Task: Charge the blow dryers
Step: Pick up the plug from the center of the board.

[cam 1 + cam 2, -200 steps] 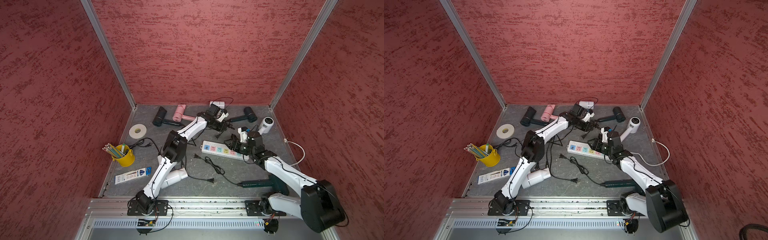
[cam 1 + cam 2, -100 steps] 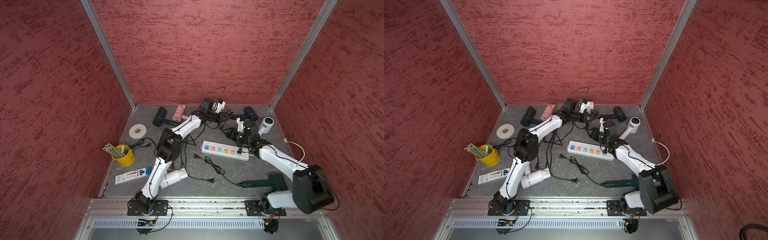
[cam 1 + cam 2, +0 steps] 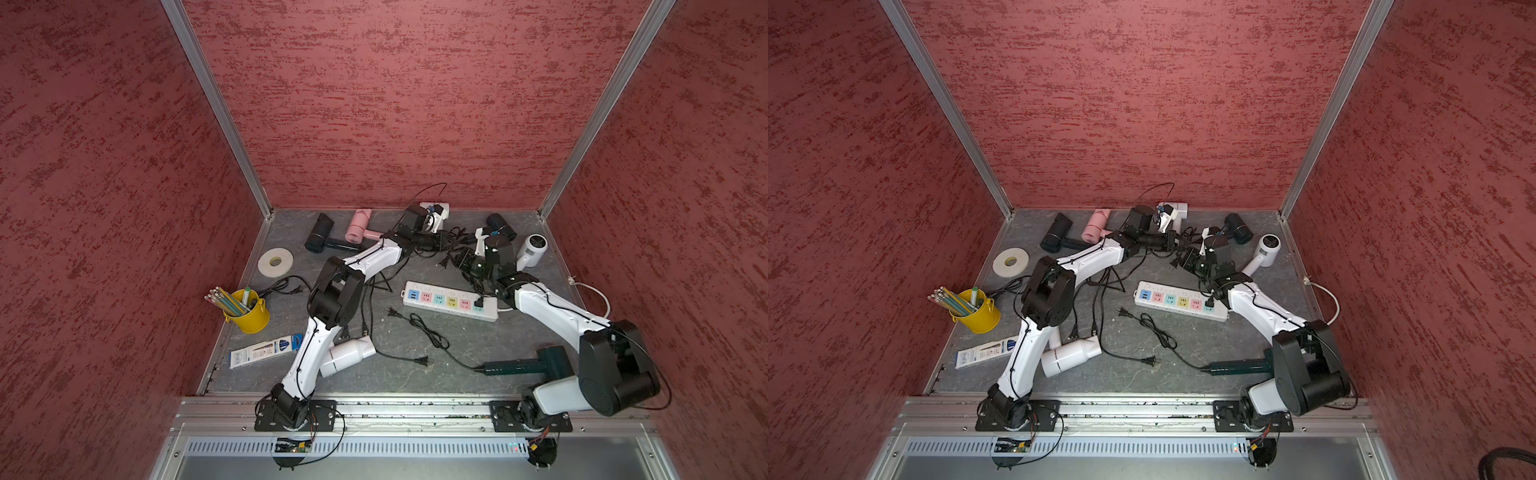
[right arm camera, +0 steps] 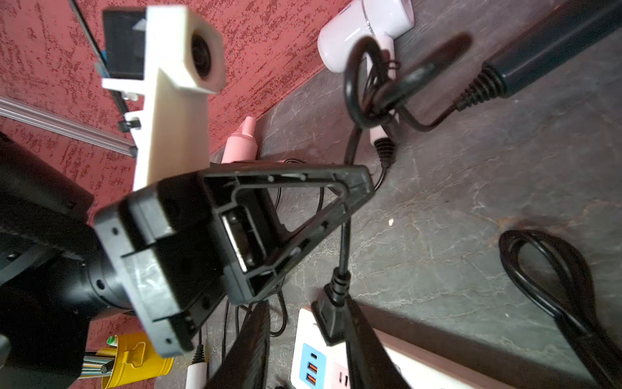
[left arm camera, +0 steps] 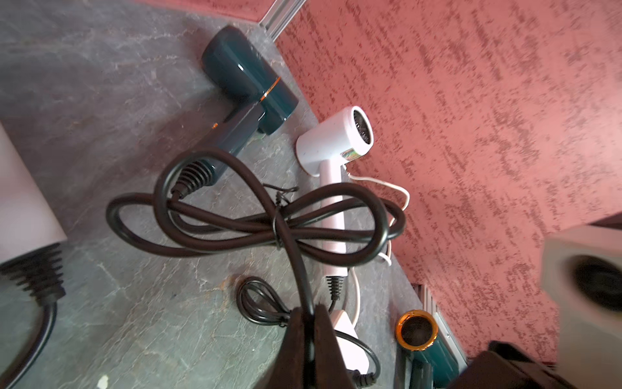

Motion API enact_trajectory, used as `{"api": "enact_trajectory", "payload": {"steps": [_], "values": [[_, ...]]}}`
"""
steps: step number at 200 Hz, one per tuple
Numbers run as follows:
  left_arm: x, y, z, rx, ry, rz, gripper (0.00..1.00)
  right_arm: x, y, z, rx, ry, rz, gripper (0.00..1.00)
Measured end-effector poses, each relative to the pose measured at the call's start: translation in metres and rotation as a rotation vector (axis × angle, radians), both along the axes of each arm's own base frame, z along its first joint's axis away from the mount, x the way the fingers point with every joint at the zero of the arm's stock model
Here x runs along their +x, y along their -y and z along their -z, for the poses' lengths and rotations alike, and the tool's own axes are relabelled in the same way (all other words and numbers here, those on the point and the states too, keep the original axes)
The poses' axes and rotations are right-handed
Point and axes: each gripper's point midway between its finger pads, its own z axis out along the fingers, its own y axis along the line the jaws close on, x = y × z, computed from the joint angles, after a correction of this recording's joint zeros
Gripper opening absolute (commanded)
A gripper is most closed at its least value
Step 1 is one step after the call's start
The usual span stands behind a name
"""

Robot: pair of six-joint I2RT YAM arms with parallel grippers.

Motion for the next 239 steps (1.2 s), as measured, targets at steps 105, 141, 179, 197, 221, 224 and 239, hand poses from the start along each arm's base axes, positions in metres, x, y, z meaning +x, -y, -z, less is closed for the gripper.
{"api": "enact_trajectory", "payload": {"steps": [105, 141, 179, 197, 221, 224, 239], "values": [[-0.001, -0.004, 0.005, -0.051, -0.058, -0.006, 0.00, 0.007, -0.013, 0.027, 0.044, -0.015, -0.048, 0.31], [-0.005, -0.006, 0.014, -0.048, -0.085, -0.002, 0.00, 0.010, -0.017, 0.037, 0.047, -0.026, -0.060, 0.26], [-0.006, -0.005, 0.011, -0.055, -0.087, 0.005, 0.00, 0.011, -0.018, 0.050, 0.043, -0.049, -0.062, 0.15], [-0.007, -0.005, 0.008, -0.059, -0.085, 0.009, 0.02, 0.013, -0.018, 0.048, 0.044, -0.042, -0.062, 0.04], [-0.008, -0.005, 0.004, -0.068, -0.079, 0.017, 0.54, 0.014, -0.017, 0.047, 0.045, -0.035, -0.065, 0.00], [-0.009, -0.005, 0.004, -0.068, -0.080, 0.018, 0.59, 0.014, -0.017, 0.047, 0.046, -0.034, -0.065, 0.00], [-0.012, -0.008, 0.000, -0.074, -0.083, 0.021, 0.81, 0.015, -0.016, 0.045, 0.048, -0.024, -0.063, 0.00]]}}
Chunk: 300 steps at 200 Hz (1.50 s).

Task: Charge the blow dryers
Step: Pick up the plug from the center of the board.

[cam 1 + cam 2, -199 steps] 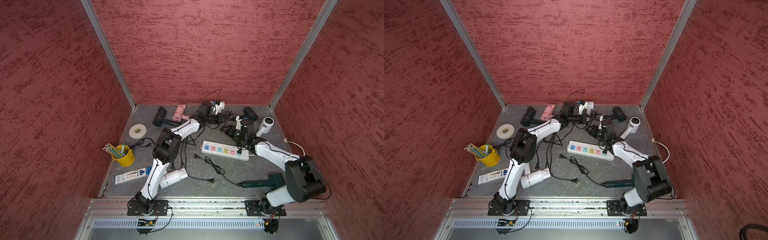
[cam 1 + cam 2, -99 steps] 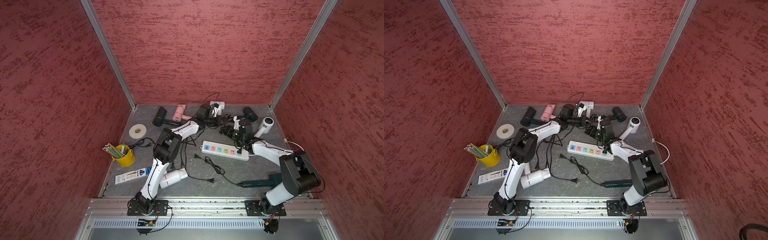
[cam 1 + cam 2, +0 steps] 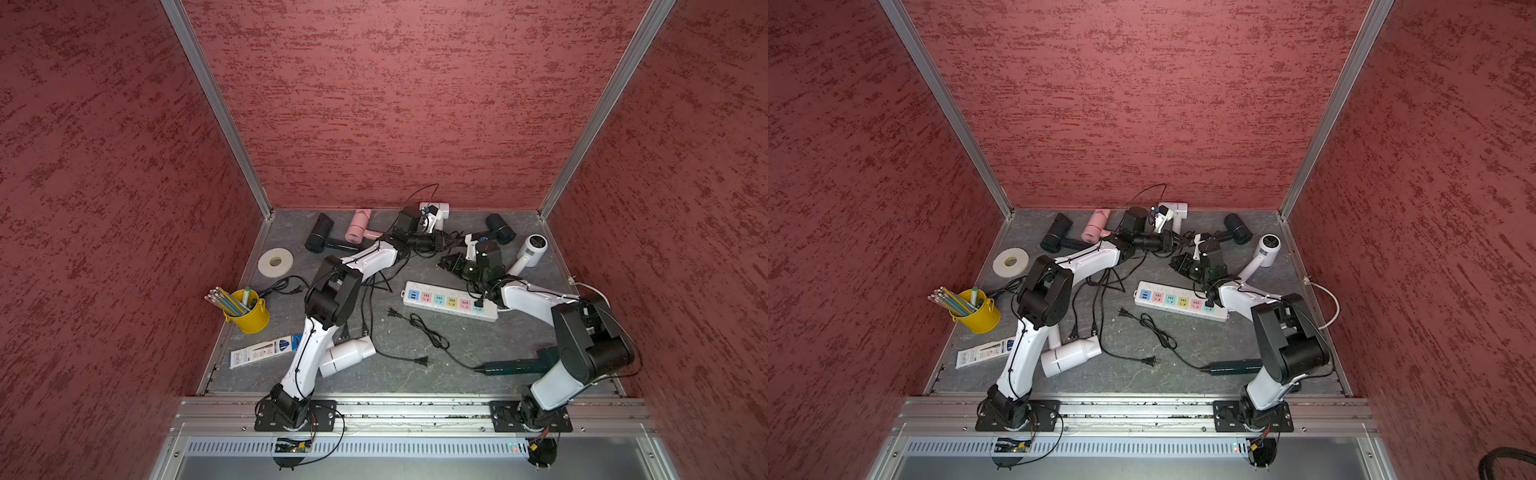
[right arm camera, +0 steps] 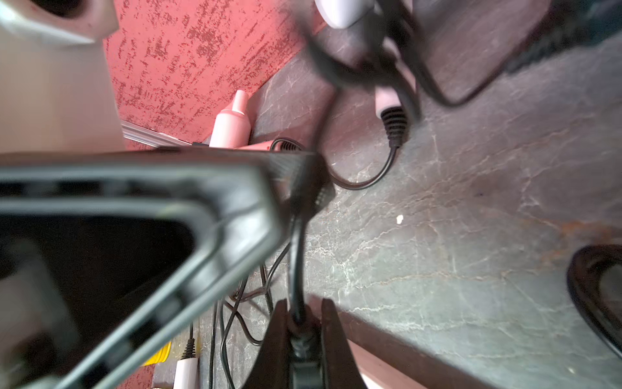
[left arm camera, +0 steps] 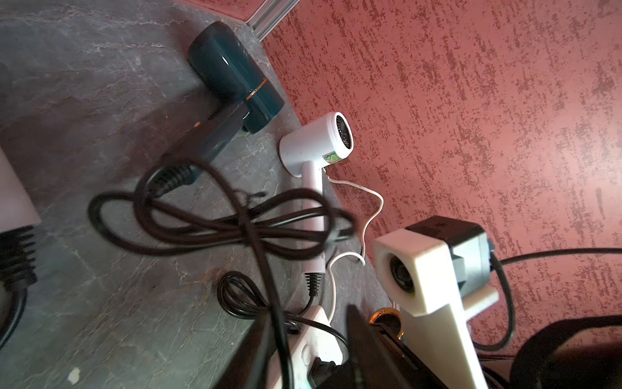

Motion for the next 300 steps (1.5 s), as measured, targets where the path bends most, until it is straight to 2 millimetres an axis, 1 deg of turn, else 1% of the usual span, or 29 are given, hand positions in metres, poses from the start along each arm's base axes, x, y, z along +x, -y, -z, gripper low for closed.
{"api": "enact_trajectory", "payload": {"steps": [8, 19, 33, 60, 80, 94, 104, 112, 133, 152, 162, 182, 221, 239, 257, 284, 300], "values": [[-0.004, -0.004, -0.003, -0.002, -0.004, 0.000, 0.90, 0.001, 0.001, -0.001, -0.001, 0.006, 0.001, 0.00], [-0.010, -0.010, -0.006, -0.006, -0.014, -0.005, 1.00, 0.001, 0.003, -0.001, -0.002, 0.014, 0.003, 0.00], [-0.018, -0.022, -0.011, -0.007, -0.016, -0.014, 1.00, 0.001, 0.006, 0.001, 0.002, 0.020, 0.004, 0.00], [-0.033, -0.052, -0.021, -0.008, -0.018, -0.041, 1.00, -0.003, 0.012, 0.003, 0.017, 0.029, 0.000, 0.00], [-0.045, -0.071, -0.022, -0.002, -0.019, -0.056, 1.00, -0.001, 0.011, -0.005, 0.036, 0.062, -0.015, 0.00], [-0.054, -0.076, -0.019, -0.002, -0.026, -0.049, 1.00, 0.000, 0.008, -0.014, 0.053, 0.093, -0.032, 0.00], [-0.062, -0.076, -0.014, -0.006, -0.034, -0.032, 1.00, -0.001, 0.007, -0.018, 0.063, 0.113, -0.041, 0.00], [-0.067, -0.076, -0.009, -0.012, -0.043, -0.016, 0.98, -0.004, 0.007, -0.021, 0.069, 0.124, -0.047, 0.00], [-0.085, -0.075, 0.006, -0.033, -0.089, 0.031, 0.92, -0.012, 0.010, -0.026, 0.083, 0.151, -0.056, 0.00], [-0.093, -0.073, 0.010, -0.070, -0.107, 0.072, 0.86, -0.022, 0.014, -0.030, 0.103, 0.177, -0.068, 0.00], [-0.095, -0.071, 0.009, -0.095, -0.111, 0.092, 0.80, -0.026, 0.015, -0.034, 0.120, 0.190, -0.080, 0.00], [-0.097, -0.066, 0.005, -0.149, -0.102, 0.134, 0.74, -0.032, 0.014, -0.042, 0.155, 0.223, -0.108, 0.00], [-0.102, -0.059, 0.005, -0.202, -0.095, 0.192, 0.68, -0.042, 0.008, -0.062, 0.212, 0.285, -0.171, 0.00], [-0.104, -0.057, 0.006, -0.213, -0.097, 0.211, 0.65, -0.045, 0.004, -0.067, 0.230, 0.302, -0.198, 0.00], [-0.106, -0.054, 0.001, -0.229, -0.089, 0.228, 0.60, -0.048, 0.002, -0.072, 0.248, 0.314, -0.221, 0.00], [-0.108, -0.047, -0.013, -0.254, -0.057, 0.262, 0.55, -0.052, -0.002, -0.080, 0.274, 0.331, -0.254, 0.00], [-0.110, -0.043, -0.018, -0.265, -0.040, 0.279, 0.47, -0.055, -0.004, -0.084, 0.287, 0.340, -0.273, 0.00]]}}
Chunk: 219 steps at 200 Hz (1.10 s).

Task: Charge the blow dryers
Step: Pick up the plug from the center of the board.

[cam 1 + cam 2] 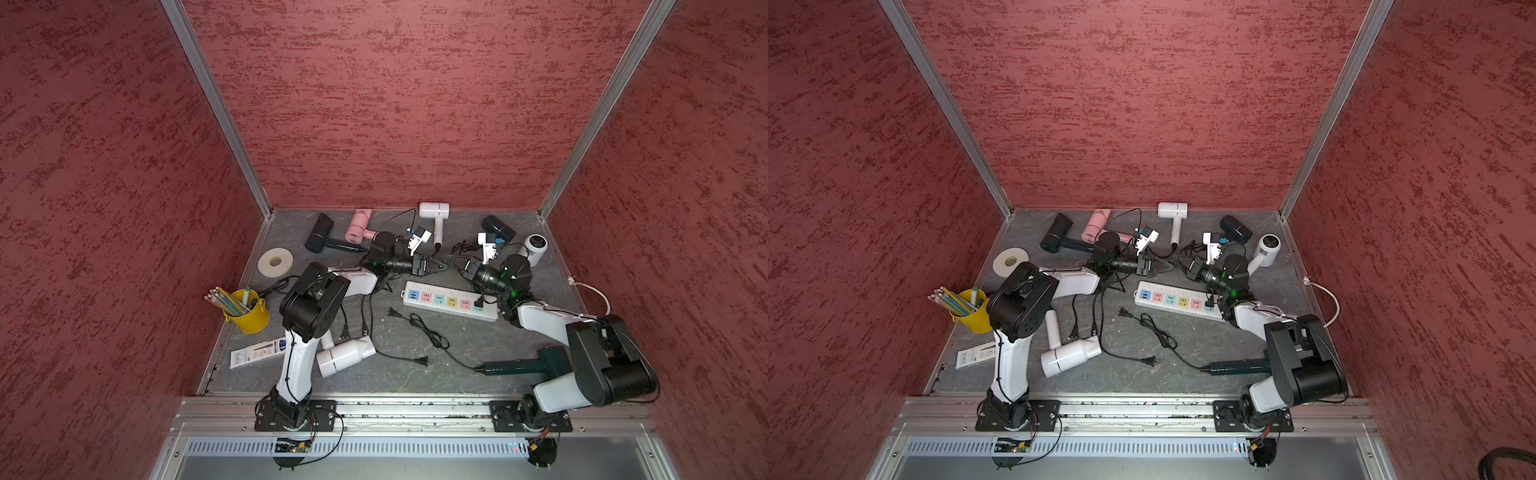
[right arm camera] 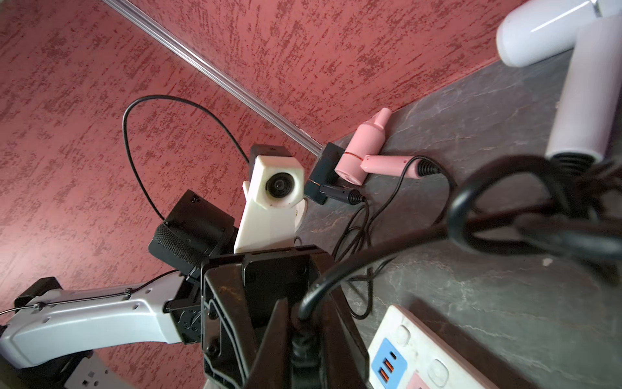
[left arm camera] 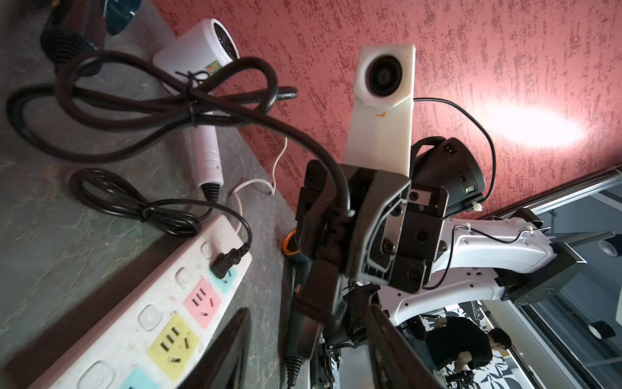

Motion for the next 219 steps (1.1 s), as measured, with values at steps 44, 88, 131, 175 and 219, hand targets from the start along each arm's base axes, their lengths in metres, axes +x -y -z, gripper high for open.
{"api": "enact_trajectory", "payload": {"steps": [44, 88, 131, 175, 219], "values": [[-0.007, 0.003, -0.006, -0.020, 0.010, 0.031, 0.31, -0.004, -0.003, -0.002, 0.009, 0.006, -0.029, 0.00], [-0.008, 0.003, -0.006, -0.031, 0.017, 0.046, 0.32, -0.005, -0.003, -0.002, 0.009, 0.005, -0.034, 0.00], [-0.011, 0.003, -0.003, -0.029, 0.006, 0.063, 0.12, -0.006, -0.002, 0.001, 0.007, 0.001, -0.032, 0.00], [-0.014, 0.002, -0.004, -0.032, 0.016, 0.084, 0.07, -0.006, -0.002, 0.001, 0.005, 0.002, -0.033, 0.11], [-0.009, 0.004, 0.012, 0.030, 0.019, 0.072, 0.07, -0.005, 0.000, 0.014, -0.029, -0.048, -0.024, 0.45]]}}
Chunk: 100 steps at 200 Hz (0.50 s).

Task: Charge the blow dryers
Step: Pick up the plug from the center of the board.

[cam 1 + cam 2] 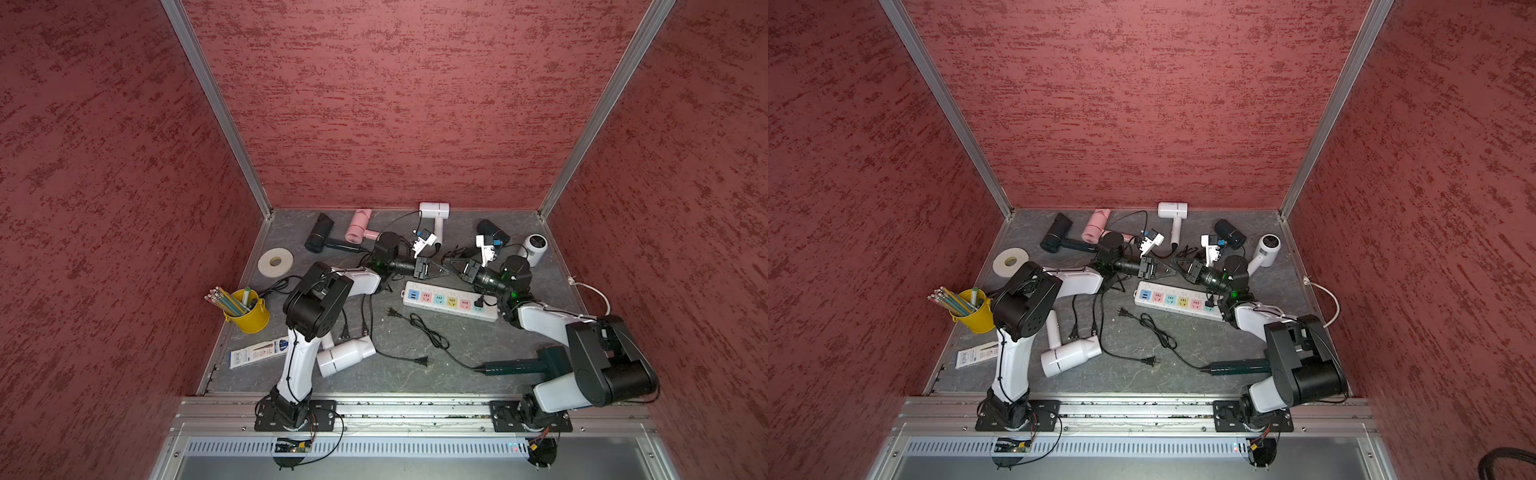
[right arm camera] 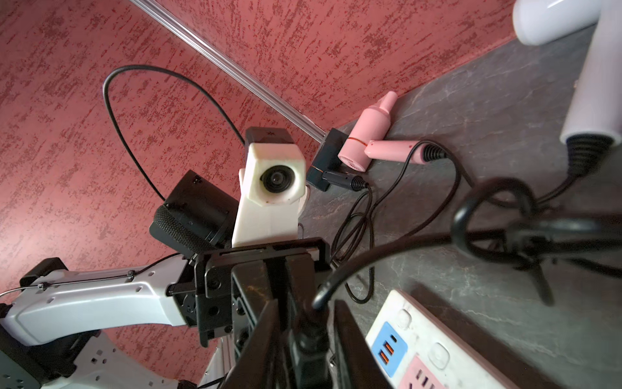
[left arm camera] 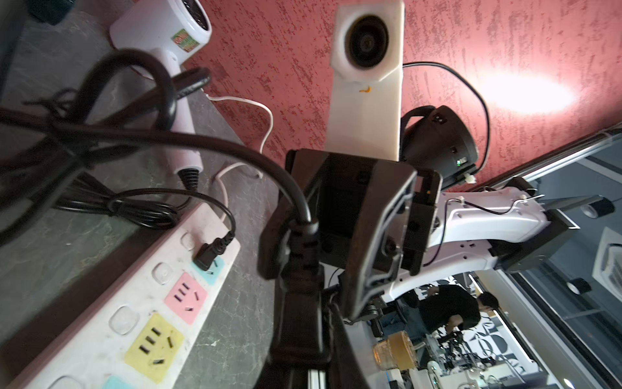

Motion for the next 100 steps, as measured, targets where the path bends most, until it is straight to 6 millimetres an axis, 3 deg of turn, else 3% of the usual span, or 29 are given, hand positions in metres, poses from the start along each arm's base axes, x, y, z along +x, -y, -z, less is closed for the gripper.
{"api": "enact_trajectory", "payload": {"steps": [26, 61, 100], "values": [[0.007, 0.001, 0.014, 0.088, 0.030, -0.046, 0.06, 0.004, 0.003, -0.002, -0.034, -0.047, 0.025, 0.54], [0.011, 0.003, 0.016, 0.194, 0.153, -0.111, 0.04, 0.017, 0.009, -0.011, -0.105, -0.130, 0.068, 0.61], [0.007, 0.013, 0.021, 0.324, 0.338, -0.167, 0.01, 0.013, 0.014, 0.000, -0.164, -0.259, 0.074, 0.62]]}}
